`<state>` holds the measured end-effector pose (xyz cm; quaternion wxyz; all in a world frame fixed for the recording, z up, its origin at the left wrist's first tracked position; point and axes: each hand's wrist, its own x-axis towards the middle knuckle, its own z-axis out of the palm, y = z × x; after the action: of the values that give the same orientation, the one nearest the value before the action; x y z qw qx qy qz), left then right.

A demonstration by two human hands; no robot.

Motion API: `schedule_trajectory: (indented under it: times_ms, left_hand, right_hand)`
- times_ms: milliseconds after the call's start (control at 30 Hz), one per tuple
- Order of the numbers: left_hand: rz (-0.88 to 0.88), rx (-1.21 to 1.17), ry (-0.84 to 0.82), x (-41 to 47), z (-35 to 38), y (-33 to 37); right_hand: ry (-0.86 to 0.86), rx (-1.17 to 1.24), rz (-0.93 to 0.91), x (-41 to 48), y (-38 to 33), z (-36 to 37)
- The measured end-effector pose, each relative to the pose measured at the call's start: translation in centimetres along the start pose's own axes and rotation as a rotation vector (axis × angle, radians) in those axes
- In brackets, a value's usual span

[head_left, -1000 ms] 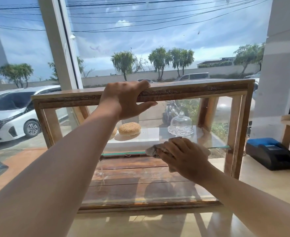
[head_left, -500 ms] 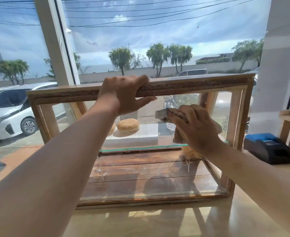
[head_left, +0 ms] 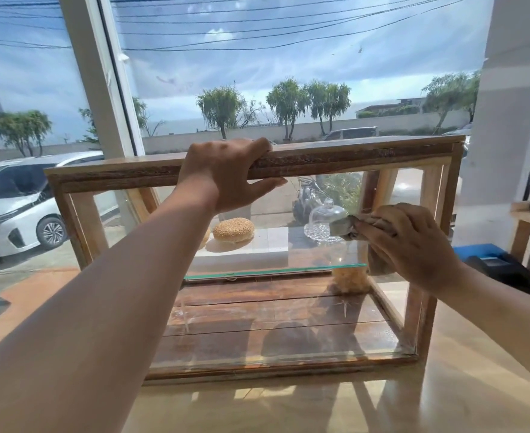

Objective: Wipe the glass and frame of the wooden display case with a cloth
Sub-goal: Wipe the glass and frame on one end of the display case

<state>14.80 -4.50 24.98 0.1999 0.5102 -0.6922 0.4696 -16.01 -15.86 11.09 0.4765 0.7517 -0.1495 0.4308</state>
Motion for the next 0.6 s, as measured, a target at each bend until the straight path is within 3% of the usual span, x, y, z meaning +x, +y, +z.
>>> schedule_trajectory:
  times_ms: [200, 367, 467, 600]
  left_hand:
    - [-0.008, 0.012, 0.006, 0.0, 0.0, 0.2]
    - [-0.012, 0.006, 0.004, 0.0, 0.0, 0.1]
    - [-0.016, 0.005, 0.006, 0.0, -0.1, 0.2]
    - [0.000, 0.008, 0.013, 0.1, 0.2, 0.0]
  right_hand:
    - [0.115, 0.019, 0.204, 2.7, -3.7, 1.0]
    - [-0.015, 0.090, -0.081, -1.5, -8.9, 2.3]
    - [-0.080, 0.012, -0.196, -5.9, -7.8, 1.9]
    - [-0.079, -0.016, -0.163, -5.8, -3.6, 0.8]
